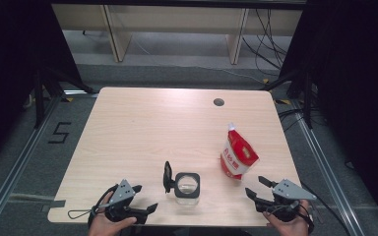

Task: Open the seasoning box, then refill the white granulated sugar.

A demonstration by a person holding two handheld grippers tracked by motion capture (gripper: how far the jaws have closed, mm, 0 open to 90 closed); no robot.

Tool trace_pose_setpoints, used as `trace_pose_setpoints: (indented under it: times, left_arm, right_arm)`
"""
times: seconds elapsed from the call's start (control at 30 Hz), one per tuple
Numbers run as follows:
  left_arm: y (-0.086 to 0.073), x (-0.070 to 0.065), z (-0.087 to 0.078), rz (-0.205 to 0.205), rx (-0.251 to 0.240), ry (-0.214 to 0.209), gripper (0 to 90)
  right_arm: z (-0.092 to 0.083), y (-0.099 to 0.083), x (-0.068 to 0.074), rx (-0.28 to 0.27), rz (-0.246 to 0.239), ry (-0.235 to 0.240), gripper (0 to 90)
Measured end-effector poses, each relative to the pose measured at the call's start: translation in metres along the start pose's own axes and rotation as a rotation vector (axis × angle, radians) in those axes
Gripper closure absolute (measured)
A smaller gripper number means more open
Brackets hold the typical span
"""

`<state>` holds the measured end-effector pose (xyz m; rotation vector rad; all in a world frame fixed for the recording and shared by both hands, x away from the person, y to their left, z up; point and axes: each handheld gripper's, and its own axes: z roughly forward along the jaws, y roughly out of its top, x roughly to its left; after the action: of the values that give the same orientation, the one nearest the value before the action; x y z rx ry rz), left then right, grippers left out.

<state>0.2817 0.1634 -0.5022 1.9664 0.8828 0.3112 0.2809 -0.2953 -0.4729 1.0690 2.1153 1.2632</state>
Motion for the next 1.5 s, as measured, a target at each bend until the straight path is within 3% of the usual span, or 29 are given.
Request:
trace_pose_setpoints:
  times: [0.1, 0.17, 0.23, 0.4, 0.43, 0.5, 0.53, 0.63, 0.7, 0.73, 0.8, 0.87, 0.97, 1.03, 1.07, 1.1, 1.13, 1.23, 1.33, 1.4, 1.43, 1.47, 1.5]
  left_arm:
    - [-0.001, 0.0, -0.001, 0.014, -0.005, -0.003, 15.9]
    - [-0.001, 0.001, -0.002, 0.025, 0.005, 0.002, 16.0]
    - [-0.002, -0.001, -0.002, 0.021, 0.002, 0.004, 16.0]
    - [-0.003, -0.005, -0.003, 0.005, 0.01, 0.001, 16.0]
    - [-0.003, -0.003, -0.004, 0.046, 0.02, 0.0, 16.0]
    - [-0.004, -0.005, -0.004, 0.032, 0.021, -0.002, 16.0]
    - [-0.004, -0.006, -0.003, 0.007, 0.014, -0.002, 16.0]
    - [-0.004, -0.004, -0.004, 0.037, 0.039, 0.009, 16.0]
    - [-0.004, -0.005, -0.002, 0.02, 0.025, 0.006, 15.9]
    - [-0.003, -0.004, -0.003, 0.043, 0.025, 0.004, 16.0]
    - [-0.004, -0.004, -0.003, 0.051, 0.028, 0.009, 16.0]
    - [-0.006, -0.004, -0.003, 0.034, 0.036, 0.008, 16.0]
    - [-0.005, -0.005, -0.003, 0.025, 0.008, 0.003, 16.0]
    - [-0.004, -0.006, -0.003, 0.014, 0.008, 0.002, 16.0]
    - [-0.004, -0.004, -0.003, 0.05, 0.033, 0.006, 16.0]
    - [-0.005, -0.005, -0.002, 0.034, 0.025, 0.006, 16.1]
    - [-0.005, -0.006, 0.0, 0.023, 0.015, 0.003, 16.1]
    - [-0.005, -0.007, -0.002, 0.015, 0.028, 0.001, 16.6]
    - [-0.005, -0.006, -0.001, 0.036, 0.024, -0.004, 16.9]
    - [-0.005, -0.007, 0.0, 0.015, 0.028, -0.005, 16.9]
    - [-0.005, -0.006, -0.001, 0.045, 0.025, -0.007, 16.9]
    - [-0.005, -0.006, -0.001, 0.044, 0.03, -0.005, 16.9]
    - [-0.005, -0.006, -0.001, 0.045, 0.03, -0.004, 16.9]
  right_arm:
    - [0.001, -0.001, -0.004, -0.004, -0.004, 0.002, 34.9]
    - [0.002, -0.002, -0.003, 0.012, 0.021, -0.003, 34.8]
    - [0.002, -0.002, -0.001, 0.022, 0.044, 0.004, 34.5]
    - [0.002, -0.002, -0.002, 0.025, 0.037, 0.007, 33.8]
    - [0.002, -0.002, -0.002, 0.022, 0.033, 0.002, 33.0]
    - [0.004, -0.001, -0.004, 0.009, 0.01, 0.004, 31.9]
    - [0.003, -0.001, -0.003, 0.013, 0.028, 0.005, 30.8]
    - [0.007, -0.001, -0.005, -0.01, 0.028, 0.015, 29.0]
    - [0.007, 0.0, -0.004, -0.01, 0.051, 0.026, 27.3]
    - [0.009, 0.001, -0.004, -0.018, 0.055, 0.024, 26.0]
    - [0.013, 0.002, -0.006, -0.028, 0.052, 0.006, 24.0]
    - [0.017, 0.004, -0.007, -0.04, 0.052, 0.008, 24.7]
    - [0.023, 0.005, -0.007, -0.041, 0.041, 0.02, 26.1]
    - [0.026, 0.006, -0.005, -0.033, 0.06, 0.011, 25.8]
    - [0.031, 0.008, -0.008, -0.06, 0.033, 0.011, 25.2]
    - [0.031, 0.009, -0.006, -0.045, 0.069, 0.001, 24.8]
    - [0.035, 0.01, -0.01, -0.066, 0.04, 0.007, 24.5]
    - [0.044, 0.012, -0.011, -0.071, 0.052, 0.002, 22.9]
    - [0.05, 0.014, -0.013, -0.08, 0.027, -0.001, 21.2]
    - [0.055, 0.016, -0.012, -0.093, 0.029, -0.003, 20.3]
    - [0.059, 0.017, -0.011, -0.105, 0.041, 0.023, 19.6]
    - [0.06, 0.017, -0.011, -0.105, 0.018, 0.01, 18.6]
    - [0.061, 0.017, -0.011, -0.104, 0.028, 0.004, 18.7]
